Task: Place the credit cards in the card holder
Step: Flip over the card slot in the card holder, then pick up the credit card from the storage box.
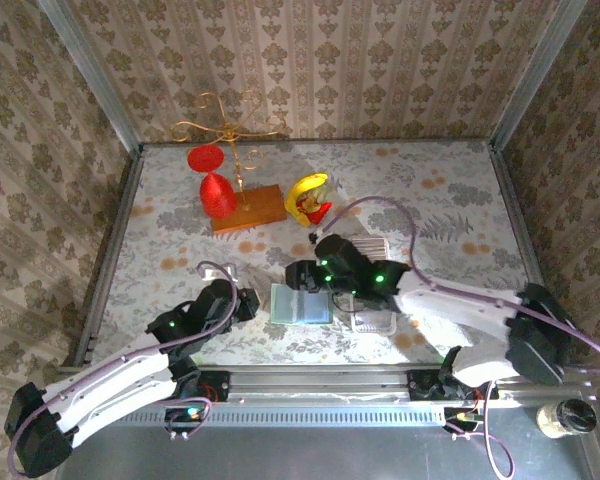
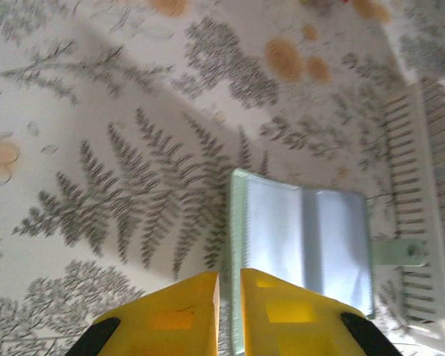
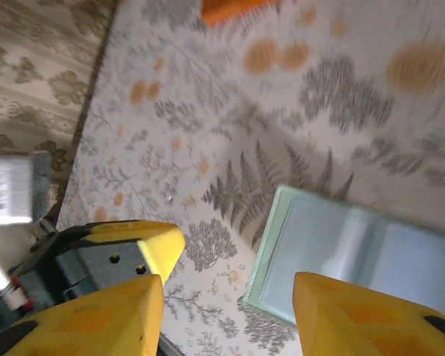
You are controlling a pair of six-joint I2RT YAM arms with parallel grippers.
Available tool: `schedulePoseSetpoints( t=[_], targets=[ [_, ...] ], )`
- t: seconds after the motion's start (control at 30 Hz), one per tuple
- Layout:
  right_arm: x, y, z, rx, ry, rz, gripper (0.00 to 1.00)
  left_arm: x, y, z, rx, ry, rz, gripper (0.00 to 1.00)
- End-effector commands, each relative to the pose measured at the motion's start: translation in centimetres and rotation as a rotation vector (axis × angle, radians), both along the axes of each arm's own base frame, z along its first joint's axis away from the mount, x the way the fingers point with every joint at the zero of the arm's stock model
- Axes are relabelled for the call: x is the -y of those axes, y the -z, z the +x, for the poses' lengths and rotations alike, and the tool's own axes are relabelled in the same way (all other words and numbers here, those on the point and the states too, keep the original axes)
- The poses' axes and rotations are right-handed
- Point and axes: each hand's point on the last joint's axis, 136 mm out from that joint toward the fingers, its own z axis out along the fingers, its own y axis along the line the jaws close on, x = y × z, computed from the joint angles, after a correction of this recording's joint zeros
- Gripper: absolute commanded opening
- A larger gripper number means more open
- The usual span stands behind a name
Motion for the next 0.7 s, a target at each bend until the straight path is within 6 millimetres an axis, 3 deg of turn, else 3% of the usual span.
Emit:
schedulePoseSetpoints(
  t=[0.0,0.07,0.13,0.2,0.27,0.37,0.53,0.67],
  targets=[
    [4.3,-3.7,-0.2,0.210,-0.057,-0.184,0.51,0.2,-1.6,0.4,0.047,0.030,0.027,0.15],
    [6.1,-6.7,-0.8,0.364,-0.120,-0.243,0.53,0.9,-2.4,0.4,0.065,0.058,0.002,0.15],
    [7.8,-9.2,-2.0,0.533,-0.211,-0.313,0.61,1.5,-3.0,0.5,0.078,0.082,-0.016,0.16],
    [9.1,-10.3,-3.9,0.684,-0.353,-0.390,0.60,2.2,-3.5,0.4,0.089,0.115,-0.026,0.15],
    [10.7,-8.5,-6.9,0.893,-0.637,-0.564,0.60,2.6,-3.7,0.3,0.088,0.138,-0.026,0.15],
    [13.7,-5.1,-8.9,1.008,-0.854,-0.780,0.73,3.0,-3.5,0.2,0.087,0.162,-0.028,0.15],
    [18.3,2.1,-9.1,0.888,-1.093,-1.111,0.76,3.4,-2.9,-0.1,0.068,0.187,-0.034,0.15],
    [17.7,5.2,-8.2,0.834,-1.135,-1.151,0.77,3.4,-2.4,-0.2,0.060,0.195,-0.020,0.15]
  ],
)
